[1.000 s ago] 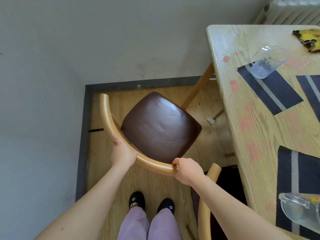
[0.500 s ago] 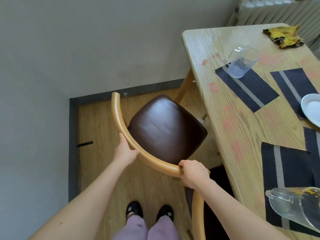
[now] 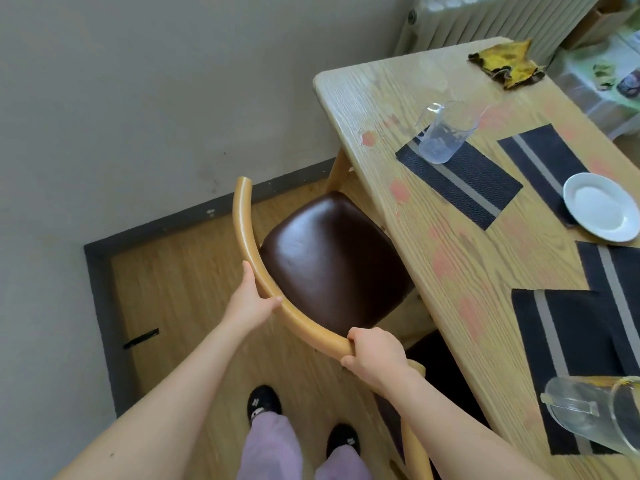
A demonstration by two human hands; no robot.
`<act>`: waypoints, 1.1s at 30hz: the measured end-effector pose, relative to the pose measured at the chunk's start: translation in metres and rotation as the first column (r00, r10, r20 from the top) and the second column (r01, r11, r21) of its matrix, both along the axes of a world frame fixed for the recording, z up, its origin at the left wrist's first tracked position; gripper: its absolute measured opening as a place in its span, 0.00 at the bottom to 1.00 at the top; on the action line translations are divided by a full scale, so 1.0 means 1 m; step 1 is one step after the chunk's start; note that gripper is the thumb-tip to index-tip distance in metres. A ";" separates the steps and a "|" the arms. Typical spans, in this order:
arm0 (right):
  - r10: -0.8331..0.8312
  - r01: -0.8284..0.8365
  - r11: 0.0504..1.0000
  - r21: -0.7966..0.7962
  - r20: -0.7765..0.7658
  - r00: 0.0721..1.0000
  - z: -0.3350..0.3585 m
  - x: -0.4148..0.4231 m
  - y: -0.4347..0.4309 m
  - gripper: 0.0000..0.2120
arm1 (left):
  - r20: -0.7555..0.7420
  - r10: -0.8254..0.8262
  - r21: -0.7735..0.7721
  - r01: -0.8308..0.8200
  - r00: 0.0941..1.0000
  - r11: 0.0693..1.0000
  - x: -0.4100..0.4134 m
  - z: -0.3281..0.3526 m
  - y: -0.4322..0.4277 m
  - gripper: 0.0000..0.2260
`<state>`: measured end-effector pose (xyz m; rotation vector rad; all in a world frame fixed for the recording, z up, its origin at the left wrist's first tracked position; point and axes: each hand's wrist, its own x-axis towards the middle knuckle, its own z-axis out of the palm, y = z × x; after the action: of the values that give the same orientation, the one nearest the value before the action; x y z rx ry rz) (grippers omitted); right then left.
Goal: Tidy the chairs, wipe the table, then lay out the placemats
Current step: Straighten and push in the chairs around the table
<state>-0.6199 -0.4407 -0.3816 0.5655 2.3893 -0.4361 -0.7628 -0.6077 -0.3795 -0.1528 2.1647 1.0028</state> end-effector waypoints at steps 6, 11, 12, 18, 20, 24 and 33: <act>-0.074 0.073 0.997 0.030 0.025 0.997 0.001 -0.002 0.000 0.13 | -0.032 -0.122 -0.002 0.122 0.992 0.993 -0.010 0.000 0.017 0.47; -0.144 0.143 0.988 0.055 0.023 0.989 0.000 0.004 0.018 0.12 | -0.035 -0.211 0.003 0.212 0.977 0.977 -0.015 -0.001 0.049 0.45; -0.126 0.126 0.990 0.060 -0.006 0.992 0.000 0.004 0.018 0.11 | -0.037 -0.215 -0.002 0.215 0.976 0.977 -0.017 -0.001 0.052 0.44; 0.043 -0.014 0.990 0.141 -0.204 0.978 0.010 0.002 -0.006 0.22 | 0.003 -0.212 -0.013 0.212 0.977 0.977 -0.016 -0.003 0.061 0.45; -0.007 0.029 0.995 0.096 -0.213 0.977 0.005 0.003 -0.013 0.27 | 0.019 -0.201 -0.003 0.201 0.979 0.980 -0.013 -0.005 0.062 0.46; -0.043 0.063 0.995 0.072 -0.249 0.967 -0.001 0.006 -0.006 0.28 | 0.033 -0.179 -0.002 0.179 0.983 0.984 -0.013 -0.005 0.066 0.46; -0.030 0.046 0.997 0.060 -0.239 0.971 -0.001 0.002 0.003 0.24 | 0.039 -0.154 0.000 0.154 0.987 0.988 -0.019 -0.006 0.074 0.46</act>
<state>-0.6176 -0.4378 -0.3830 0.6197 2.6336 -0.4667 -0.7818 -0.5340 -0.3857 -0.0063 2.1078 0.9016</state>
